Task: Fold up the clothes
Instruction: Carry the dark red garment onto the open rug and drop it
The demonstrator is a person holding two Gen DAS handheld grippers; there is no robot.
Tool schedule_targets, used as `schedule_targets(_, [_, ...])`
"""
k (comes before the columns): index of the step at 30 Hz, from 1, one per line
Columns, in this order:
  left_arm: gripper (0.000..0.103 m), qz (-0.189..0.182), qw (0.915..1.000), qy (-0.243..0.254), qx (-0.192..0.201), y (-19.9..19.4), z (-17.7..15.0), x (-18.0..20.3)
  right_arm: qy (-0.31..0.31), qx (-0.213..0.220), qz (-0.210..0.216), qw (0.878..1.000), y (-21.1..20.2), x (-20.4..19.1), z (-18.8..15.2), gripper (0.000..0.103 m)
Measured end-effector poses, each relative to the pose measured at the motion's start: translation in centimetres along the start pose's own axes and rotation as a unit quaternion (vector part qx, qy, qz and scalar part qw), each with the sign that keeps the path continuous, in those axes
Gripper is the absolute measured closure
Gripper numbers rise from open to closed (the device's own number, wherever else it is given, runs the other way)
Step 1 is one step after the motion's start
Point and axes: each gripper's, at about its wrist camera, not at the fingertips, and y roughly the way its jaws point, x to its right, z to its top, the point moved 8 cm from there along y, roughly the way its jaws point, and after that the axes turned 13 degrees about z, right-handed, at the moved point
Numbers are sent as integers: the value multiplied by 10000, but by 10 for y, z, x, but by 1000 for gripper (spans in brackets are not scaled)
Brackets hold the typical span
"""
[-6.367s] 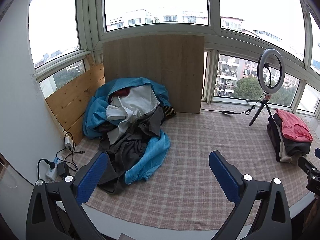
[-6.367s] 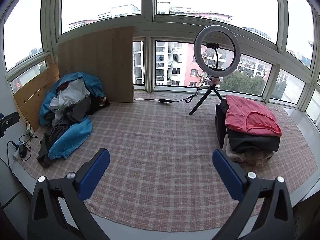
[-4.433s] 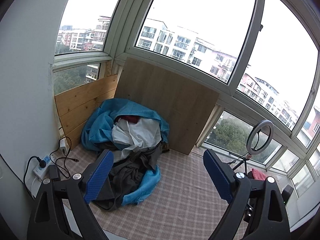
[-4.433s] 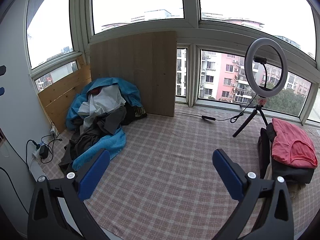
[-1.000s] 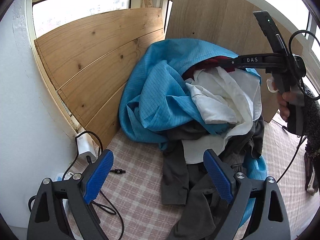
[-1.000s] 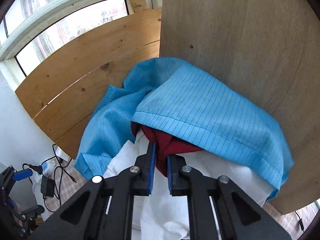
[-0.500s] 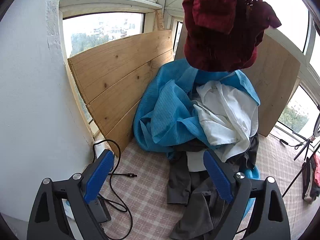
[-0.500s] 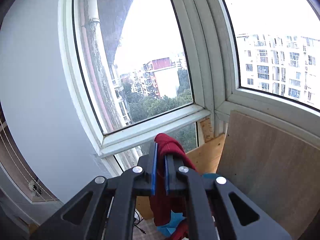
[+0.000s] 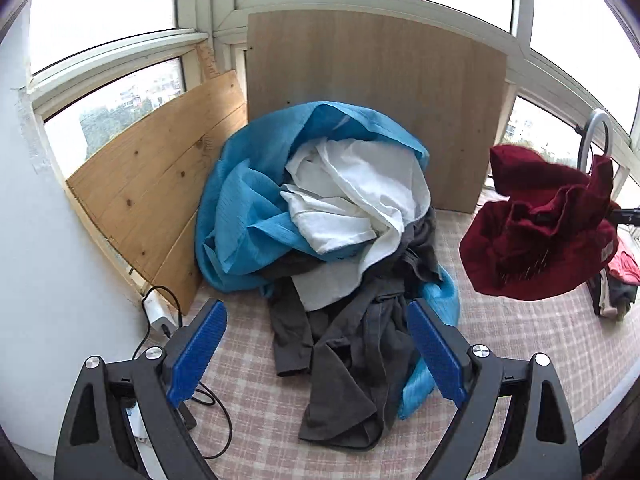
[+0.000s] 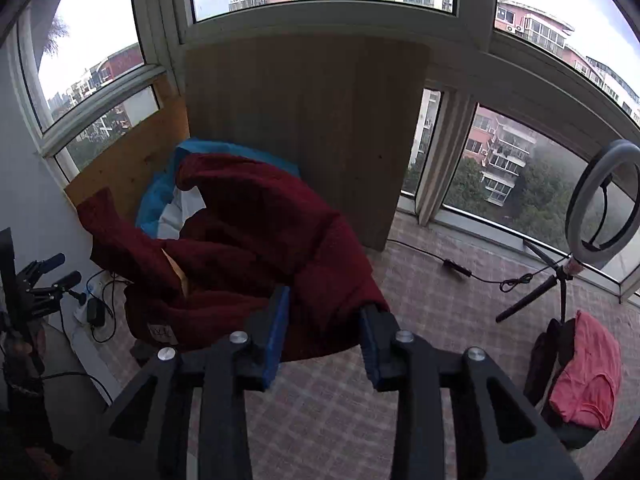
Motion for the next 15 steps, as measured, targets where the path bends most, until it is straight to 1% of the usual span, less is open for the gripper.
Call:
schedule_targets(1, [11, -147, 9996, 212, -61, 2, -4, 22, 537, -108, 54, 9985, 9, 33, -36, 65])
schedule_targets(3, [11, -556, 9960, 672, -185, 3, -17, 74, 1153, -56, 265, 9930, 11, 80, -92, 65])
schedule_targets(5, [11, -854, 9904, 1009, -391, 8, -33, 123, 1372, -88, 112, 9904, 15, 112, -132, 65])
schedule_targets(8, [11, -1380, 9789, 1341, -686, 17, -55, 196, 1320, -334, -10, 9907, 27, 148, -160, 64])
schedule_targets(10, [11, -1514, 9728, 1563, -794, 29, -67, 238, 1177, -411, -152, 9921, 41, 169, -171, 62])
schedule_targets(12, [11, -1290, 9721, 1750, -884, 50, -74, 269, 1146, -412, -266, 9922, 57, 192, -172, 59])
schedule_targets(14, [11, -989, 9718, 1895, -996, 74, -81, 294, 1267, -425, -86, 9910, 74, 207, -166, 59])
schedule_targets(15, [11, -847, 9730, 1836, -1118, 87, -83, 299, 1292, -414, 53, 9907, 83, 211, -162, 59])
